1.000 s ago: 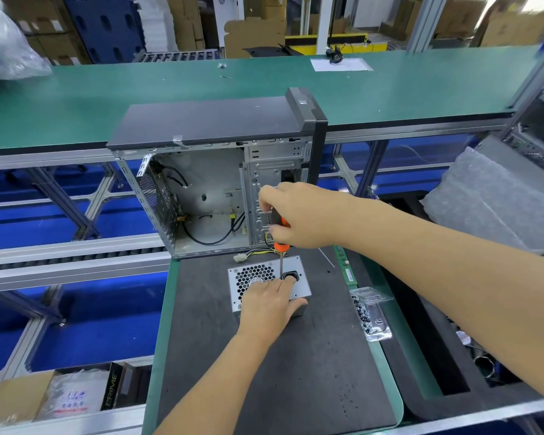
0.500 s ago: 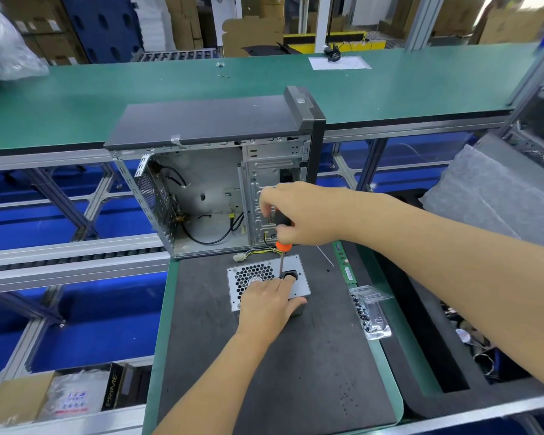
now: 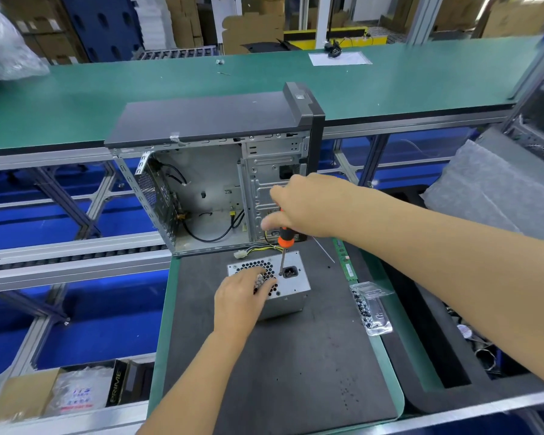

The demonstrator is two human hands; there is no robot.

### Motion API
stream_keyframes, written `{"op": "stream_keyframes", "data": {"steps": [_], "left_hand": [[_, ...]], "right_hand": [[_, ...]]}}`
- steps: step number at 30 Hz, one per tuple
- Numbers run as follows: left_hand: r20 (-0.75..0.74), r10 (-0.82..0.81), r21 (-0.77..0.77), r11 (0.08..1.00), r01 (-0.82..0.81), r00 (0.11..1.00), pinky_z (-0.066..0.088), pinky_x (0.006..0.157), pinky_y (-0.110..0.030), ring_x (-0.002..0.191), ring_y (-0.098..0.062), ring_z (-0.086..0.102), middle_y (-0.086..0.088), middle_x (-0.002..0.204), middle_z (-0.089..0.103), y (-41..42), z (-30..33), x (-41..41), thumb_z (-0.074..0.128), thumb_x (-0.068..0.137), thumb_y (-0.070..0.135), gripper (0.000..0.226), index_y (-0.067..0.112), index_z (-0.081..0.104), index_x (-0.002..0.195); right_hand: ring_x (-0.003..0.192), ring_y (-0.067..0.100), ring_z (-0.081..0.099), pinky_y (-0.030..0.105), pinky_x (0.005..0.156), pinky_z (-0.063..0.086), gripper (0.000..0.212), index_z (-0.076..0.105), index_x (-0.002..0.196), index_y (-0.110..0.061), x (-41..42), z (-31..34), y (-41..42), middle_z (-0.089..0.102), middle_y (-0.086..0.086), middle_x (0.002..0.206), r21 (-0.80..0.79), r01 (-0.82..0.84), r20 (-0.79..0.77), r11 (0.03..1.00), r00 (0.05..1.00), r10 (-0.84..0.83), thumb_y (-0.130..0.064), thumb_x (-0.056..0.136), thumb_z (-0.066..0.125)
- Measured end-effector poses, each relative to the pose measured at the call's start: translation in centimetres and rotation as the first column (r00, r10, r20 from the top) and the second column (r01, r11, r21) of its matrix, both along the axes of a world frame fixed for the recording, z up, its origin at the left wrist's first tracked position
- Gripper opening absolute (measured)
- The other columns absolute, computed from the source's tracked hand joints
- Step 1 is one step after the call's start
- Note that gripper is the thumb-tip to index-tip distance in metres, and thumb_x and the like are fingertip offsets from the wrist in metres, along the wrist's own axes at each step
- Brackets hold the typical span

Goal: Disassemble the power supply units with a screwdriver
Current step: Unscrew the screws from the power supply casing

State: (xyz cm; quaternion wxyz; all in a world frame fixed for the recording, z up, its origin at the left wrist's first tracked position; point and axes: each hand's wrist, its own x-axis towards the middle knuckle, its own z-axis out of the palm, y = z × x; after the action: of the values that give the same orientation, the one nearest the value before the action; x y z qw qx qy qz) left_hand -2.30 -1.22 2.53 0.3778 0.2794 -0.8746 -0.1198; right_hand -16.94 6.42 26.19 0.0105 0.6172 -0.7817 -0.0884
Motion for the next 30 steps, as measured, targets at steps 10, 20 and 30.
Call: {"op": "stream_keyframes", "data": {"steps": [10,20,30], "left_hand": [[0.336,-0.125,0.237,0.971,0.045,0.934,0.047,0.070,-0.026,0.096,-0.009,0.066,0.018,0.102,0.073,-0.4,2.5,-1.3,0.061,0.096,0.040,0.015,0.036,0.074,0.102],[0.374,-0.206,0.305,0.948,0.090,0.904,0.044,0.069,-0.026,0.095,-0.009,0.064,0.015,0.100,0.073,-1.1,3.0,-2.0,0.056,0.099,0.036,0.019,0.034,0.074,0.105],[0.528,-0.288,0.289,0.945,0.151,0.799,0.039,0.061,-0.030,0.075,-0.019,0.057,0.009,0.078,0.060,-1.8,4.4,-2.9,0.055,0.091,0.032,0.013,0.026,0.066,0.089]], "right_hand": [[0.070,0.022,0.049,0.032,0.054,0.036,0.037,0.041,0.102,-0.018,-0.7,-0.4,0.4,0.052,0.005,0.089,-0.023,0.016,0.125,1.000,0.992,-0.013,-0.053,0.096,0.052],[0.078,0.006,0.046,0.017,0.061,0.032,0.015,0.050,0.101,-0.027,-0.9,-0.5,0.8,0.048,-0.005,0.098,-0.077,-0.058,0.420,0.995,0.904,0.085,-0.021,0.091,0.059],[0.085,0.025,0.055,0.031,0.060,0.036,0.024,0.049,0.107,-0.017,-0.7,-1.0,0.3,0.057,0.006,0.100,-0.083,-0.064,0.231,0.994,0.969,0.081,-0.040,0.099,0.051]]}}
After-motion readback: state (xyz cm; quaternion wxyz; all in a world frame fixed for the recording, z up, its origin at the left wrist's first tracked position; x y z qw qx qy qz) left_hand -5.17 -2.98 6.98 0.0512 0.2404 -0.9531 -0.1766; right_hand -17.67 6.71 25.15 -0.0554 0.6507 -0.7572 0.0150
